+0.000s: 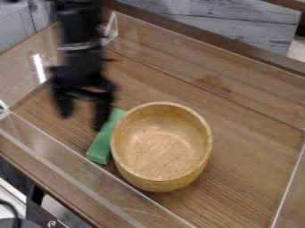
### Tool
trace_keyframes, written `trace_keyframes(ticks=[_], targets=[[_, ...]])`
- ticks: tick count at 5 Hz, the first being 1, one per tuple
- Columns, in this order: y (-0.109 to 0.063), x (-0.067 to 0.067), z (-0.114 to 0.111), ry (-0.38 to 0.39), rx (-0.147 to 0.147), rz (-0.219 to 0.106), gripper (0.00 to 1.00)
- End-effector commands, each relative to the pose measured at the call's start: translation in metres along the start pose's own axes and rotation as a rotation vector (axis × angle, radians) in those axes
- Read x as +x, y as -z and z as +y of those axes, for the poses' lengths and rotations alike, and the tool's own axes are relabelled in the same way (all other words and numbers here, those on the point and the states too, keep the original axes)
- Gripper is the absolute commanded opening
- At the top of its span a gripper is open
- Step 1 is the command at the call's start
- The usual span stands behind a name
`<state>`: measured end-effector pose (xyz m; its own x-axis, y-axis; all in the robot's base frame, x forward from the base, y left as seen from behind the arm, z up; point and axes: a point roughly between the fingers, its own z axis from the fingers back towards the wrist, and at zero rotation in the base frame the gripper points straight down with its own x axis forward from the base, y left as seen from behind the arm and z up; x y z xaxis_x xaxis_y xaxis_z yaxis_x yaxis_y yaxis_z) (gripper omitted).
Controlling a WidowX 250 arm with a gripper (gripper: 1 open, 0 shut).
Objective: Put the green block in the brown bowl
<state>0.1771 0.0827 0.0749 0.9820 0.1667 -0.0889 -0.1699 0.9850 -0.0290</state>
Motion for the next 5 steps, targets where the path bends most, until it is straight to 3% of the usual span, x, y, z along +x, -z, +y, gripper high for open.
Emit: trace_keyframes(ticks=[1, 5], targets=[[0.008, 0.004, 0.01, -0.014, -0.012, -0.106, 1.0], [0.042, 0.019, 0.004, -0.045, -0.053, -0.118, 1.0]])
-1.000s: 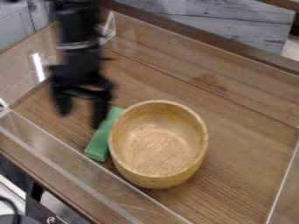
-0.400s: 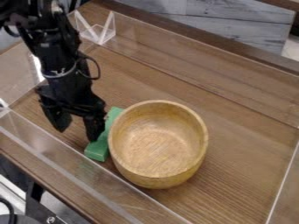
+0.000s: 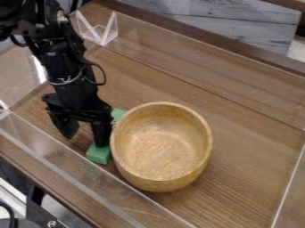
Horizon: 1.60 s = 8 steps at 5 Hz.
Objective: Put the green block in the brown bowl
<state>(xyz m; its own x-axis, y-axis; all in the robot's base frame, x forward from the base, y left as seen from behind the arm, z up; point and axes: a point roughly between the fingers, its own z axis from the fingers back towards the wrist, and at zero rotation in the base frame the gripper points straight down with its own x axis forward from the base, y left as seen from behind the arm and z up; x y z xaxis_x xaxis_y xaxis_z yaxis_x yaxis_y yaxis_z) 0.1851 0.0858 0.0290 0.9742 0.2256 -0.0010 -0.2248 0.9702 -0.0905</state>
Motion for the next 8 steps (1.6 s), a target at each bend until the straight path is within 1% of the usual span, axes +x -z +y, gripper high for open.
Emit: trace_keyframes(ticks=[1, 2, 4, 8], targets=[[0.005, 0.01, 0.001, 0.004, 0.006, -0.027, 1.0], [0.013, 0.013, 0.002, -0.002, 0.0, -0.026, 1.0], [0.021, 0.017, 0.002, -0.018, -0.007, -0.017, 1.0], [0.026, 0.021, 0.004, -0.052, -0.013, 0.014, 1.0]])
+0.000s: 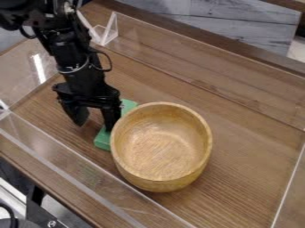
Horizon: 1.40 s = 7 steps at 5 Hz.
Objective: Put the green block in the brown bowl
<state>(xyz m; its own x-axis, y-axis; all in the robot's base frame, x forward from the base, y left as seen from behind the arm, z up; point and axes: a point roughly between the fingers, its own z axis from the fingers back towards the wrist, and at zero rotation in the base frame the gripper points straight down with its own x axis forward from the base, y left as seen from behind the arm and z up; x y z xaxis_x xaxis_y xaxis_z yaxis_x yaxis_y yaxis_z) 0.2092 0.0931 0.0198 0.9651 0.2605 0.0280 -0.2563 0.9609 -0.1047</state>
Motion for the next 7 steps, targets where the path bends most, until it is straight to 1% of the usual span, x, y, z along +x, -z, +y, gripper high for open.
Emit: trace_keyframes(ticks=[1, 4, 7], targets=[[0.017, -0.0042, 0.0019, -0.029, 0.001, 0.055, 1.0], [0.0182, -0.0025, 0.0037, -0.057, -0.002, 0.076, 1.0], [0.0184, 0.0001, 0.002, -0.083, -0.022, 0.09, 1.0]])
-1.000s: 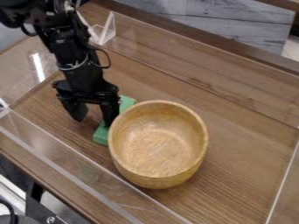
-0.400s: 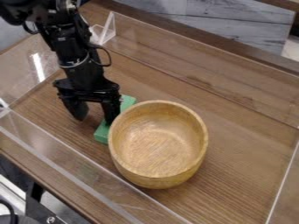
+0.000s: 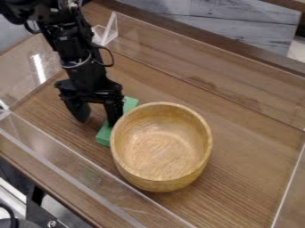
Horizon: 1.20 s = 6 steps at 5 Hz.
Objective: Put the green block in the brown bowl
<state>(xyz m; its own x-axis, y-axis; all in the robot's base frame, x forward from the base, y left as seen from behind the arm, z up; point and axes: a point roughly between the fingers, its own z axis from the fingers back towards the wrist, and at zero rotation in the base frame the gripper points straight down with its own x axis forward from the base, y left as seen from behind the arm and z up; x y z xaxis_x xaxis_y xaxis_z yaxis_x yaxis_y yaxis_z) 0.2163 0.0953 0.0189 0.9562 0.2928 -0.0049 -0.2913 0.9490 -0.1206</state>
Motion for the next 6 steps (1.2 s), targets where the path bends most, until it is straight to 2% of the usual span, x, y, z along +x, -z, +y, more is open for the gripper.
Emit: trace_keyframes(ticks=[1, 6], targets=[[0.0174, -0.0059, 0.0014, -0.055, -0.012, 0.066, 1.0], [0.0145, -0.0024, -0.0024, -0.096, -0.039, 0.093, 1.0]])
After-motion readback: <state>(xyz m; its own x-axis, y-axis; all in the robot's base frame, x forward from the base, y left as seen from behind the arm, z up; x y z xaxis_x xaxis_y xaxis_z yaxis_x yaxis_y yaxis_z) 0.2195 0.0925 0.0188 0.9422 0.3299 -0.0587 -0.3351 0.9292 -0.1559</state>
